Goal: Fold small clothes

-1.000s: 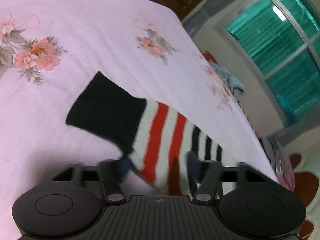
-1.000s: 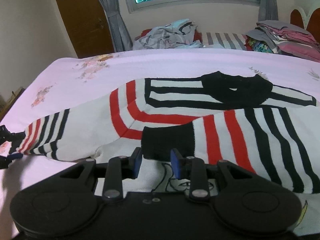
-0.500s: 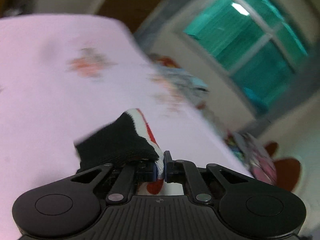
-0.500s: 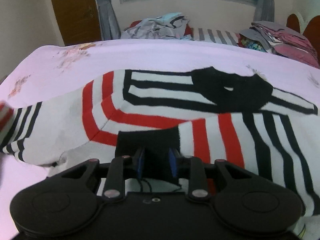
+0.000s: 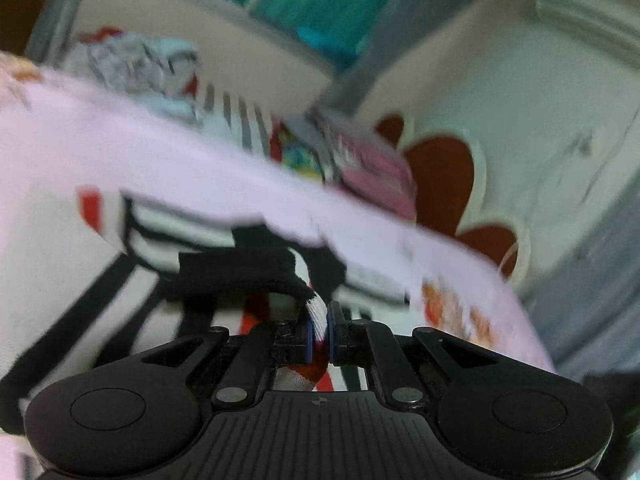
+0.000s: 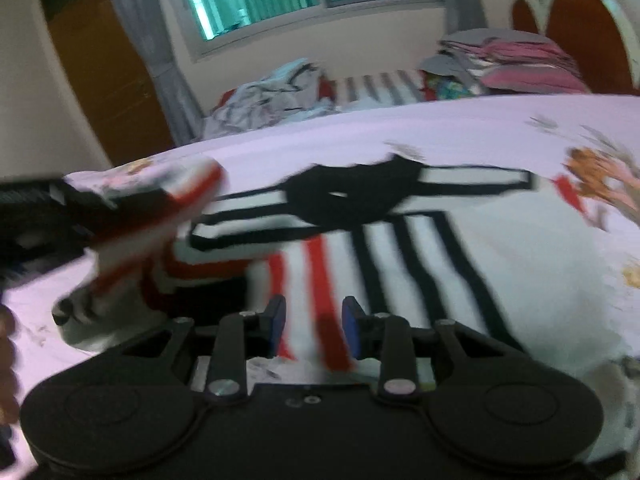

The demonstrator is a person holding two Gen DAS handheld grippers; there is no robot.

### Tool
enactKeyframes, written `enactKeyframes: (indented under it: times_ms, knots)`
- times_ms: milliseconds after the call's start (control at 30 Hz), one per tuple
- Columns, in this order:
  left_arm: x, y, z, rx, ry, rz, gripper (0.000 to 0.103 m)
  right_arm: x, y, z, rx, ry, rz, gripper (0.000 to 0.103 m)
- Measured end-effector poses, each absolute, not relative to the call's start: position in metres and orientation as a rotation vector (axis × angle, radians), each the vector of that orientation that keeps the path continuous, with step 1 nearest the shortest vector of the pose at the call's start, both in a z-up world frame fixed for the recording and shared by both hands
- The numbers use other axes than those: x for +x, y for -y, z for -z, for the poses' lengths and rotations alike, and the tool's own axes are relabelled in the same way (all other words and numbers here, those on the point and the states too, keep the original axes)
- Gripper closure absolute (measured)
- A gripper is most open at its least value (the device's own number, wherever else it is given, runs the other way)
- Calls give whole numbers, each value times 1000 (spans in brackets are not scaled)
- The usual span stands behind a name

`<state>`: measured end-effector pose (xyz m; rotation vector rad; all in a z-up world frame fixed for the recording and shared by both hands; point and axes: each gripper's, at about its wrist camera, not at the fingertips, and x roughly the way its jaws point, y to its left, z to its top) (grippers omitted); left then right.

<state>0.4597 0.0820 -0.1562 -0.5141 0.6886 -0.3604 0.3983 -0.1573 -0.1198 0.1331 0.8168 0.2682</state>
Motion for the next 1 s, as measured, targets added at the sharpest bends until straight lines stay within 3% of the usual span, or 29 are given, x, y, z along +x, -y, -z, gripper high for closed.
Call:
enactKeyframes:
  times_ms: [233,267,333,367,667,933,1000]
  knots:
    - [448,-36,175,-402,-844,358,93,389,190,126,181,-830,-233,68]
    - [443,-40,174,-402,-844,357,86,389,190,125,182,-828,-238,67]
    - [438,-48,169,-402,-835,324,33,390,188,123,181,-820,-254,64]
    - [429,-51,168,-397,-811,297,29,390,186,122,178,-817,-265,61]
    - [378,-134,152,-286,-713,87,28,395,136,120,120,-820,-388,41]
    - [355,-174,172,-199,-720,-61,28,411,86,136,-47,-834,-362,41]
    - [358,-174,179,-176,-709,-69,28,414,82,138,-65,-827,-343,46]
